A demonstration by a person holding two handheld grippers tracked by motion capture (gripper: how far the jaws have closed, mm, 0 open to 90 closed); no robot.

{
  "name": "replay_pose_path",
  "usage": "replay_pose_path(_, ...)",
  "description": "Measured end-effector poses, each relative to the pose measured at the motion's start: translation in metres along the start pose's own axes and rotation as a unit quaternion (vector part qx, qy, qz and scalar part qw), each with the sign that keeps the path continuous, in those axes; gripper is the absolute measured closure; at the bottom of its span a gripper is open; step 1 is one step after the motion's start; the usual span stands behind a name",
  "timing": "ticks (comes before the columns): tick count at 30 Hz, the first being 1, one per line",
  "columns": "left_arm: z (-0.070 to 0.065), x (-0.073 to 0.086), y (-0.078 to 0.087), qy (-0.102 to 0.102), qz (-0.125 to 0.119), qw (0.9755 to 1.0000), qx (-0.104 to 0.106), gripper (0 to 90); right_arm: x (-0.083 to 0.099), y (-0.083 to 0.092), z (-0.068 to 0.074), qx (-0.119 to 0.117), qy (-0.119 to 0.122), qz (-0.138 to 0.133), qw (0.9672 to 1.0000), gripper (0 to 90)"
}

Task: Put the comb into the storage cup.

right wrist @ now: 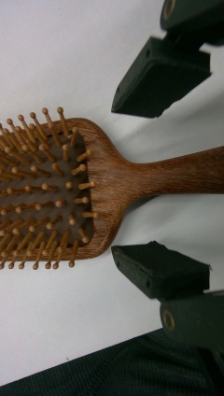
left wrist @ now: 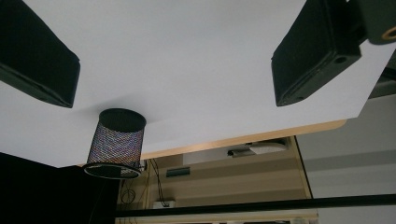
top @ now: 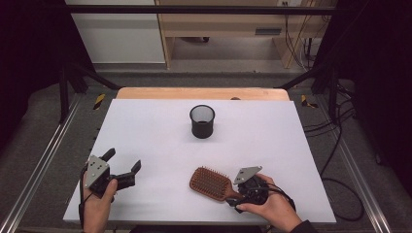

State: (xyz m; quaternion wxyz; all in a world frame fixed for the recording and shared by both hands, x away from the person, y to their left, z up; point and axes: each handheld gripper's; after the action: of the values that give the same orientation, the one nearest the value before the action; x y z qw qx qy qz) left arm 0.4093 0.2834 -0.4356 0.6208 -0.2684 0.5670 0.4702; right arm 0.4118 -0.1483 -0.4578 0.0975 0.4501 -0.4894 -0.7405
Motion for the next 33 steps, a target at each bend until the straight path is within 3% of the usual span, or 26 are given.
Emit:
replay_pose_path(5,0.0,0.0,0.0,-0.001,0.002,1.0,0.002,1.5,-0.001,0.002,-0.001,0.002,0.002,0.022,0.9998,46.1)
replay_pose_path(8,-0.001,-0.001,0.0,-0.003,0.001,1.0,0.003,1.5,-0.002,0.001,0.0,-0.002,-0.001,0.033,0.9995,50.4)
replay_pose_path(24,-0.001,0.0,0.0,0.0,0.003,1.0,0.005,1.5,-0.007,-0.003,0.0,0.009,0.006,0.076,0.997,65.2)
replay_pose_path(28,-0.002,0.0,-0.001,0.0,0.005,1.0,0.006,1.6,-0.013,-0.006,0.005,0.025,0.016,0.103,0.9943,67.4)
replay_pose_path(33,-0.002,0.0,0.0,0.001,0.004,1.0,0.007,1.5,-0.017,-0.007,0.007,0.024,0.018,0.12,0.9923,72.3)
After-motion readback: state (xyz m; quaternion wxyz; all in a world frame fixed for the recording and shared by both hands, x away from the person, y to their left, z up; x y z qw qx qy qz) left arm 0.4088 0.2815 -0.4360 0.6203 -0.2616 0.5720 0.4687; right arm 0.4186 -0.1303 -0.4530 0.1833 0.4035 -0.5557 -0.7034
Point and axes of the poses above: each handheld gripper's, and its own axes: y roughly backward along the jaws, x roughly out of its underside, z roughly to its left, and after that the axes turned 11 degrees about -y, right-handed
